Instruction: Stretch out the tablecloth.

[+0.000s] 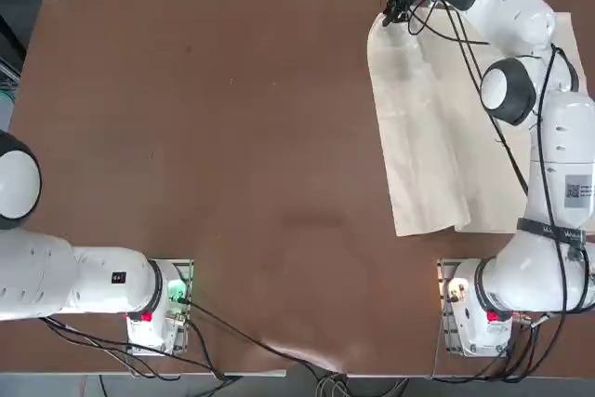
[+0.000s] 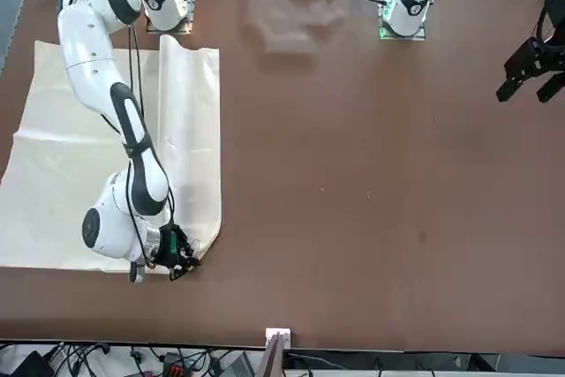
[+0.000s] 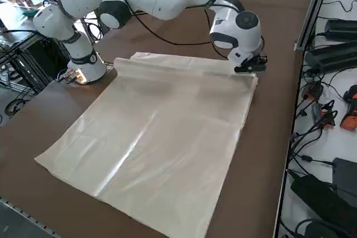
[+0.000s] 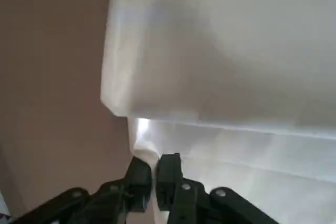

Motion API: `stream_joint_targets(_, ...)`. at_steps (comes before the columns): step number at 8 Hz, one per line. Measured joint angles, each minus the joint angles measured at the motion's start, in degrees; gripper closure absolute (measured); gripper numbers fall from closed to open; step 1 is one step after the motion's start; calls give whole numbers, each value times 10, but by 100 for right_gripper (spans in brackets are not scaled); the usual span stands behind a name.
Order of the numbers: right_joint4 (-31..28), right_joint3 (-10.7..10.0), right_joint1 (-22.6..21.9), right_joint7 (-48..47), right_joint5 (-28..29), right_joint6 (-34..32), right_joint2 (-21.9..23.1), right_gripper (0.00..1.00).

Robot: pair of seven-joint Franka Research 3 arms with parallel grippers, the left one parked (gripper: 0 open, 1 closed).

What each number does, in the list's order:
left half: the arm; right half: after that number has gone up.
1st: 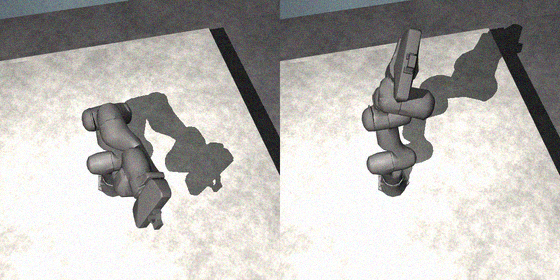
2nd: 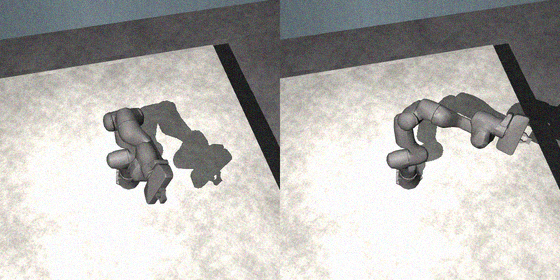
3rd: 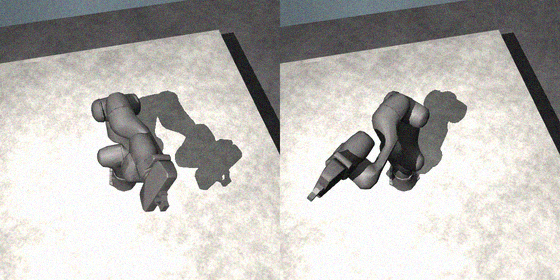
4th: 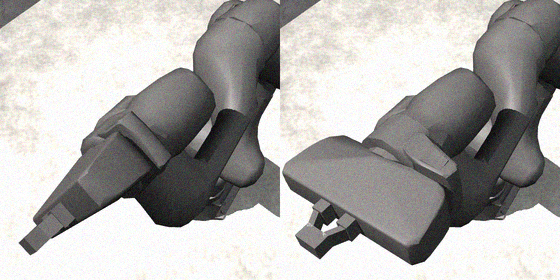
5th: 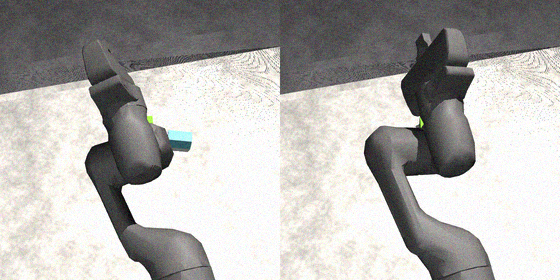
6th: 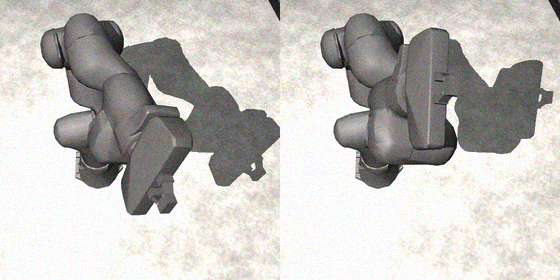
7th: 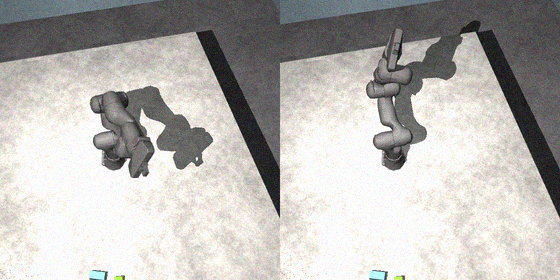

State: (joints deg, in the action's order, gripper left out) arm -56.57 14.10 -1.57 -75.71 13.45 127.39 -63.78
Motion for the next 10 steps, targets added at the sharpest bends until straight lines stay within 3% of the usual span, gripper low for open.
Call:
stream_joint_targets(6,2,0,0,0,6,-1,-2,88)
stream_joint_targets(10,6,2,-9,1,41,-1,-4,89)
